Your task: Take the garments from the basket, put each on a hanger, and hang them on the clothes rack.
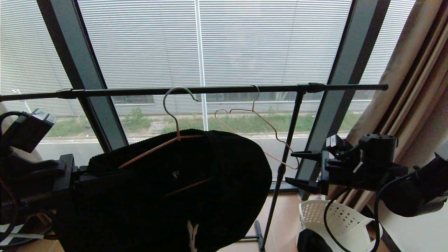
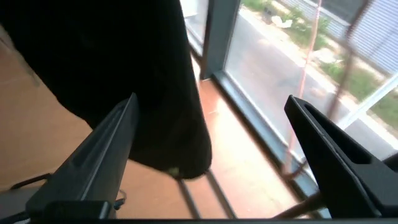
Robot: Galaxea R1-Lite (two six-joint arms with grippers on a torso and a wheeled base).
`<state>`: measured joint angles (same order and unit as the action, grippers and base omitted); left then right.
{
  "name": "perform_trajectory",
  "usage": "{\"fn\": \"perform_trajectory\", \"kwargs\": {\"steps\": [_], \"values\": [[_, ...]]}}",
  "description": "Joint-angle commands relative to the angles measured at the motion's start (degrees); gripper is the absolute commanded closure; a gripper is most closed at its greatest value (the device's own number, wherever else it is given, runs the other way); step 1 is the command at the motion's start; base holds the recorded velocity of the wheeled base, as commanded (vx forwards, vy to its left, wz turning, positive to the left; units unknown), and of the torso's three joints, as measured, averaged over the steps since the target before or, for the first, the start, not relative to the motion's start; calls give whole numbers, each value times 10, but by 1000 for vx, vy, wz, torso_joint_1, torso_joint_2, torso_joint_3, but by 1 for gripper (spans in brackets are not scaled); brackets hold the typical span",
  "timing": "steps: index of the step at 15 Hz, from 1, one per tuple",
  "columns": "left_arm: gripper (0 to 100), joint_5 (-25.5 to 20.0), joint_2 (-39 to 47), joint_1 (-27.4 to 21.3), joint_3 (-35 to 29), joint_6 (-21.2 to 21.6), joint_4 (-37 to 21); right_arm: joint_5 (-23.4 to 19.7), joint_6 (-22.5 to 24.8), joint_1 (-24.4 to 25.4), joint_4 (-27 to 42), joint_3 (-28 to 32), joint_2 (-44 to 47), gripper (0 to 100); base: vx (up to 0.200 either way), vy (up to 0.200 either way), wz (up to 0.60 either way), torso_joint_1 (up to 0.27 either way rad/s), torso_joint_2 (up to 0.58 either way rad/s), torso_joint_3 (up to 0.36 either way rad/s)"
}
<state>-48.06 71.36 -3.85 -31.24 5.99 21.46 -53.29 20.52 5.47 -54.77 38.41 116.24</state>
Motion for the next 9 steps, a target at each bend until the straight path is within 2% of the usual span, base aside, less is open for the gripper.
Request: {"fn": "perform_trajectory", "kwargs": {"steps": [1,5,8,9], "values": [[100,5,7,10,-14,-11,1,46,-14,19,-2,2,-19,0,0,0,0,0,0,0],[100,53,74,13,-56,-10,1,85,-81,42,-6,3,-65,0,0,0,0,0,0,0],[100,86,138,8,-82,-10,26,149,-169,71,-52,3,-89,0,0,0,0,0,0,0],[100,96,150,4,-87,-10,33,161,-183,74,-62,3,-90,0,0,0,0,0,0,0]]}}
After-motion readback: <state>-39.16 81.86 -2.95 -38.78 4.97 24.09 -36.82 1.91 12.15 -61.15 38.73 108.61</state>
